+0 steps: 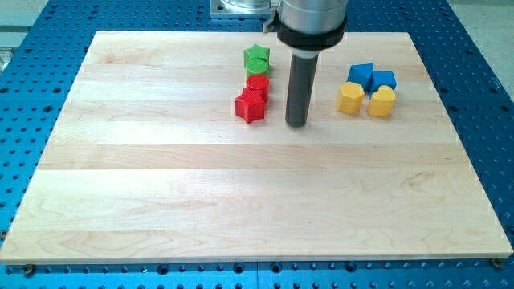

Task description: Separate the green circle from the red blocks and green star

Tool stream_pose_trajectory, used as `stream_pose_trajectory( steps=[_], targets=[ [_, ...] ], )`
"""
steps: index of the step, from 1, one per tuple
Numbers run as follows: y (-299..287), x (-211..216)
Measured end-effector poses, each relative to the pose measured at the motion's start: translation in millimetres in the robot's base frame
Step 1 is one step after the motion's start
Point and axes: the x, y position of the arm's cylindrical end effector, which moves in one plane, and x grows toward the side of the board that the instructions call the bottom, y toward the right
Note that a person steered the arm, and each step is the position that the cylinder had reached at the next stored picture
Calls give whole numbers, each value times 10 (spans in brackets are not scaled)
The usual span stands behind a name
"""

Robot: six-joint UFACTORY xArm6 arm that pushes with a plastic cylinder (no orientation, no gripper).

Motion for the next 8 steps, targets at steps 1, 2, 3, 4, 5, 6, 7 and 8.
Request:
stream_pose_trajectory(
  steps=[1,2,3,4,5,6,7,8],
  targets=[
    [148,-370],
    [124,-713],
    [-354,-762],
    [-994,-556],
    [-790,-474],
    [-62,-466],
    [-279,-9],
    [-688,13]
  ],
)
